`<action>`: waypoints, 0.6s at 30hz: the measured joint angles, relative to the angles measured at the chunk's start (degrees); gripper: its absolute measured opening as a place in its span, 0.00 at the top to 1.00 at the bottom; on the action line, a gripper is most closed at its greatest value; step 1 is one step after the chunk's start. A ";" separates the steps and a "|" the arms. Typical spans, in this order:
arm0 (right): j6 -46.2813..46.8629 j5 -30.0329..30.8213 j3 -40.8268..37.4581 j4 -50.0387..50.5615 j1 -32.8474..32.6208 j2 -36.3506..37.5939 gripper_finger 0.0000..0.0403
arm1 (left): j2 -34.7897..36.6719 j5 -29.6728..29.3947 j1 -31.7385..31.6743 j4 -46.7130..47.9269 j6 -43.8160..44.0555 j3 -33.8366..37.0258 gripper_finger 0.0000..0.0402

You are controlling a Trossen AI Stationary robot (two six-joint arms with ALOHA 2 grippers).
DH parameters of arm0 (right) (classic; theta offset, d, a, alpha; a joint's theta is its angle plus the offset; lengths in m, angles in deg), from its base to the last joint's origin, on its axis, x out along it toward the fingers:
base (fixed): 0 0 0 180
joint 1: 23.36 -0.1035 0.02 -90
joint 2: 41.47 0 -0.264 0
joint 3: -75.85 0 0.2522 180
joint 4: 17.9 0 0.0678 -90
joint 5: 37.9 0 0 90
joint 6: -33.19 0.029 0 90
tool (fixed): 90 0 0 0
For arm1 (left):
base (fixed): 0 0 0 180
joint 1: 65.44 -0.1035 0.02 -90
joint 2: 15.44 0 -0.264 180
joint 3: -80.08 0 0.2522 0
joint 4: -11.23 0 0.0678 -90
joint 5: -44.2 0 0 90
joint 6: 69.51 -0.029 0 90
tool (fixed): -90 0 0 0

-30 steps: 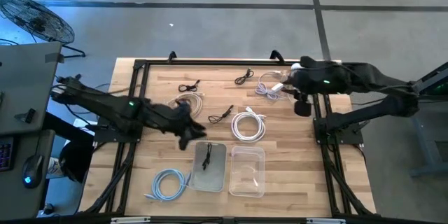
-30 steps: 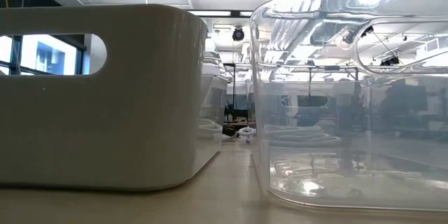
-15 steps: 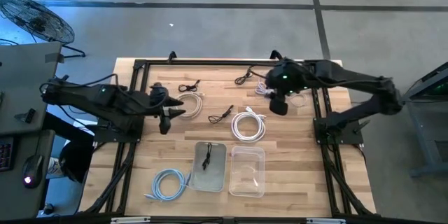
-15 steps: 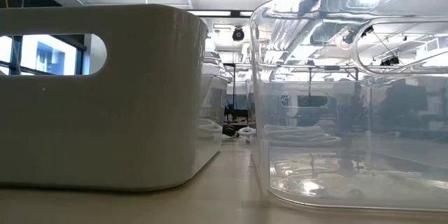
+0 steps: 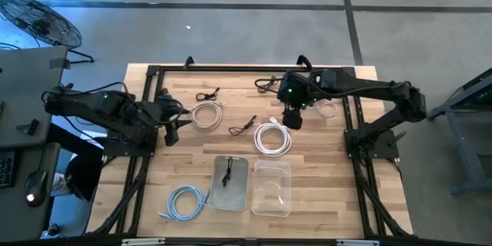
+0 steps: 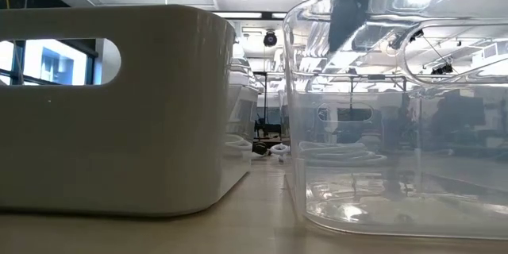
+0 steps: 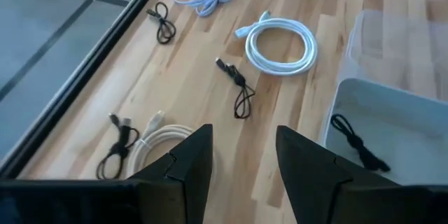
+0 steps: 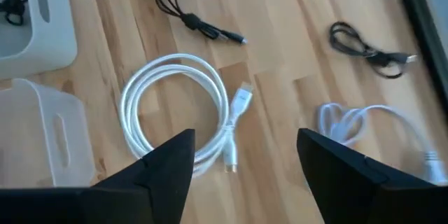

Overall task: Pick & Place USB Port
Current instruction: Put the white HDMI cable into the transparent bin

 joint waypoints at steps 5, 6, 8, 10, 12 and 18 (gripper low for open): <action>4.01 -5.82 -7.59 -8.61 1.71 0.05 0.40 | 3.41 -0.14 0.02 2.86 -1.67 0.00 0.62; 4.75 -6.16 -9.16 -10.18 1.88 0.08 0.40 | 3.93 -0.15 0.02 3.71 -1.75 0.00 0.62; 4.99 -5.91 -12.15 -12.26 1.91 0.09 0.39 | 4.76 -0.13 0.02 5.13 -2.01 0.00 0.62; 4.99 -3.45 -15.01 -14.12 1.89 0.09 0.39 | 5.36 -0.14 0.02 6.29 -2.60 0.00 0.62; 6.74 -2.45 -17.60 -15.85 1.96 0.09 0.39 | 5.96 -0.25 0.02 7.36 -3.07 0.00 0.62; 11.51 -4.95 -22.91 -21.71 2.65 0.07 0.39 | 6.33 -2.51 0.02 8.56 -4.22 0.00 0.62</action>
